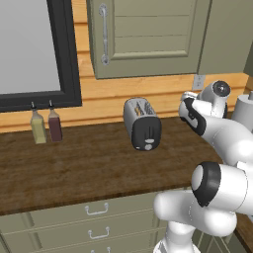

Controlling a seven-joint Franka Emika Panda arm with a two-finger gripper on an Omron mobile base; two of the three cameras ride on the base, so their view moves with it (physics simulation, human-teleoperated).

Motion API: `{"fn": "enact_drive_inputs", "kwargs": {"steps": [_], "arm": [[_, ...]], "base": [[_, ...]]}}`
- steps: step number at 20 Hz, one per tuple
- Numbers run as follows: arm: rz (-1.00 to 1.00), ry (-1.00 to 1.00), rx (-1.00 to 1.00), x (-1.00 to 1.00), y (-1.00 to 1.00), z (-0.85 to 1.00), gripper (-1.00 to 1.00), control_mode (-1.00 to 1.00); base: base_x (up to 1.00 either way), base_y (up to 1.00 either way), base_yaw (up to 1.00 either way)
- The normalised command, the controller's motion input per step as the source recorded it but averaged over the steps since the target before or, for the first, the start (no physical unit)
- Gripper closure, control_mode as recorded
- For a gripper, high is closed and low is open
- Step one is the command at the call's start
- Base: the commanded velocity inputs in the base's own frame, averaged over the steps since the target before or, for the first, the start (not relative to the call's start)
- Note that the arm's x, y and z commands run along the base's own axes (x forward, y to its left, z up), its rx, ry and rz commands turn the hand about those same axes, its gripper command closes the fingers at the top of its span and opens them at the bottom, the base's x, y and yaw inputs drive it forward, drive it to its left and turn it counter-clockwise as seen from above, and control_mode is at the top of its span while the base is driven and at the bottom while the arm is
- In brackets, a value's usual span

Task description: Start the toaster. Once the lever pops up, take the bread to the plate on the dining counter.

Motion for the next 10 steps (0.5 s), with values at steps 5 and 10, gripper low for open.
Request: {"fn": "enact_drive_inputs", "kwargs": {"steps": [5,10], "arm": [[0.00,0.00,0.00,0.00,0.00,0.00,-1.00,-1.00],[0.00,0.00,0.00,0.00,0.00,0.00,-1.00,-1.00]], "base": [[0.00,0.00,0.00],[0.00,0.00,0.00]]}}
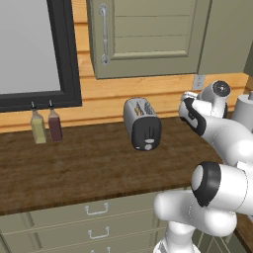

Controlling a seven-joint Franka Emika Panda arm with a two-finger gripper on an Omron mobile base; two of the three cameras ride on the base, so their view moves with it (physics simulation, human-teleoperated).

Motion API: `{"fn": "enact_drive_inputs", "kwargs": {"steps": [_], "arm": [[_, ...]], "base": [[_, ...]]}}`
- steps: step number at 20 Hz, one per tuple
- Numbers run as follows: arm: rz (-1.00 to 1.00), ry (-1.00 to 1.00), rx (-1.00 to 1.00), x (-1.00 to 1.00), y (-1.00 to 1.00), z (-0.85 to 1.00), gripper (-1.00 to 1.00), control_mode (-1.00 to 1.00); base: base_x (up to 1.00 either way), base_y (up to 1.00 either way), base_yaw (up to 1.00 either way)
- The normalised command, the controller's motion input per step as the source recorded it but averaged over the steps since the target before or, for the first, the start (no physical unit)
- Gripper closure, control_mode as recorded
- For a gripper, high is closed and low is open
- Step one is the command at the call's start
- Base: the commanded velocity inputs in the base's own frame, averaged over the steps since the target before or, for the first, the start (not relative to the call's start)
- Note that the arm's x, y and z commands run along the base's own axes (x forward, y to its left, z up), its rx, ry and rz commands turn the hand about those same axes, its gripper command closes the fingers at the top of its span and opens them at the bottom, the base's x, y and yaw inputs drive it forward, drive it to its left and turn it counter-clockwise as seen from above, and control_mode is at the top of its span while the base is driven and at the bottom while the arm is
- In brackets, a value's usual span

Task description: Start the toaster. Once the lever pops up, take the bread to the plate on the dining counter.

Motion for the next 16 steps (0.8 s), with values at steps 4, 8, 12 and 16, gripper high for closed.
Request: {"fn": "enact_drive_inputs", "kwargs": {"steps": [4,8,12,16], "arm": [[0.00,0.00,0.00,0.00,0.00,0.00,-1.00,-1.00],[0.00,0.00,0.00,0.00,0.00,0.00,-1.00,-1.00],[0.00,0.00,0.00,0.00,0.00,0.00,-1.00,-1.00],[0.00,0.00,0.00,0.00,0.00,0.00,-1.00,-1.00]], "base": [[0.00,0.00,0.00],[0.00,0.00,0.00],[0.00,0.00,0.00],[0.00,0.00,0.00]]}}
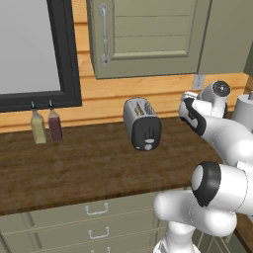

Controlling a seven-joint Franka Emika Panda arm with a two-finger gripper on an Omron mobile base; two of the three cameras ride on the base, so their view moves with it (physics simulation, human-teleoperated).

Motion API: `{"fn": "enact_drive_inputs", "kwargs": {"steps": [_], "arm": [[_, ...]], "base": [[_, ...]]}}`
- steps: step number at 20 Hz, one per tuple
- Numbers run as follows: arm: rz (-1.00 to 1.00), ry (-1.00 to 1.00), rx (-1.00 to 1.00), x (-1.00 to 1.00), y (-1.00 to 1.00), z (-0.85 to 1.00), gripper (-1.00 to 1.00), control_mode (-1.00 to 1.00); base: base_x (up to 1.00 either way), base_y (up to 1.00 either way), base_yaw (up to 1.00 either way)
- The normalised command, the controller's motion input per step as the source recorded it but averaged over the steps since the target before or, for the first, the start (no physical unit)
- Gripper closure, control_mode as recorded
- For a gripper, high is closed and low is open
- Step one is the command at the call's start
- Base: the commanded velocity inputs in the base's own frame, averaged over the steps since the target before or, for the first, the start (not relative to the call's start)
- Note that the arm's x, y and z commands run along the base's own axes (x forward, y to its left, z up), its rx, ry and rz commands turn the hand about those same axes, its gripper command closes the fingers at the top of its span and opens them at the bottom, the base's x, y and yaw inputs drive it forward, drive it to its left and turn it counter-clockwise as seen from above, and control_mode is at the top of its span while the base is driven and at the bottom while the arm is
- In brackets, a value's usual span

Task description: Start the toaster. Once the lever pops up, take the bread to the plate on the dining counter.

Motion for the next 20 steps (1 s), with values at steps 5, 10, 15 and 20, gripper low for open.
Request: {"fn": "enact_drive_inputs", "kwargs": {"steps": [5,10,15,20], "arm": [[0.00,0.00,0.00,0.00,0.00,0.00,-1.00,-1.00],[0.00,0.00,0.00,0.00,0.00,0.00,-1.00,-1.00],[0.00,0.00,0.00,0.00,0.00,0.00,-1.00,-1.00],[0.00,0.00,0.00,0.00,0.00,0.00,-1.00,-1.00]], "base": [[0.00,0.00,0.00],[0.00,0.00,0.00],[0.00,0.00,0.00],[0.00,0.00,0.00]]}}
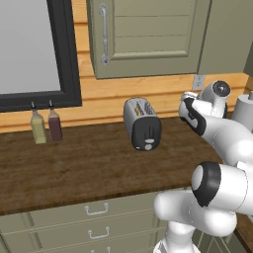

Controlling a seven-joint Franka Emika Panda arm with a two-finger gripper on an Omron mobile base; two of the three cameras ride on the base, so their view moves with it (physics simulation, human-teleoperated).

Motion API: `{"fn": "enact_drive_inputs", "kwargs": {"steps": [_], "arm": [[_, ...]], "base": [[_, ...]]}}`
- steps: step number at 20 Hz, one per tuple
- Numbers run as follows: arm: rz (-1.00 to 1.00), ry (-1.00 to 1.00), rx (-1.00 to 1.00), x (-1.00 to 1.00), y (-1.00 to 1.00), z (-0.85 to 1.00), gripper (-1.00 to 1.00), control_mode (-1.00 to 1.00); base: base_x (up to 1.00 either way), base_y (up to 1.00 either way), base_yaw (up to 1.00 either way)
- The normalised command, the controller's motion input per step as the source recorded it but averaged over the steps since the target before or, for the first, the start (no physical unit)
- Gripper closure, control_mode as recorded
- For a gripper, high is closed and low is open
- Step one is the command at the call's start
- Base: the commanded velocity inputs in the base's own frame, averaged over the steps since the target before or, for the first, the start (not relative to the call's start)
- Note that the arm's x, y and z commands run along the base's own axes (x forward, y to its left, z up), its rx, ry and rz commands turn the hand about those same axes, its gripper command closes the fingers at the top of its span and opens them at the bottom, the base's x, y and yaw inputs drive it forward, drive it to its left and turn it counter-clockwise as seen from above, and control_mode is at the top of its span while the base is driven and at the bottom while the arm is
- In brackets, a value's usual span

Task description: Start the toaster. Once the lever pops up, take the bread to the plate on the dining counter.

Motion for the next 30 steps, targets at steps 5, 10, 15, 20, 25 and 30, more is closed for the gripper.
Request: {"fn": "enact_drive_inputs", "kwargs": {"steps": [5,10,15,20,25,30], "arm": [[0.00,0.00,0.00,0.00,0.00,0.00,-1.00,-1.00],[0.00,0.00,0.00,0.00,0.00,0.00,-1.00,-1.00],[0.00,0.00,0.00,0.00,0.00,0.00,-1.00,-1.00],[0.00,0.00,0.00,0.00,0.00,0.00,-1.00,-1.00],[0.00,0.00,0.00,0.00,0.00,0.00,-1.00,-1.00],[0.00,0.00,0.00,0.00,0.00,0.00,-1.00,-1.00]], "base": [[0.00,0.00,0.00],[0.00,0.00,0.00],[0.00,0.00,0.00],[0.00,0.00,0.00],[0.00,0.00,0.00],[0.00,0.00,0.00]]}}
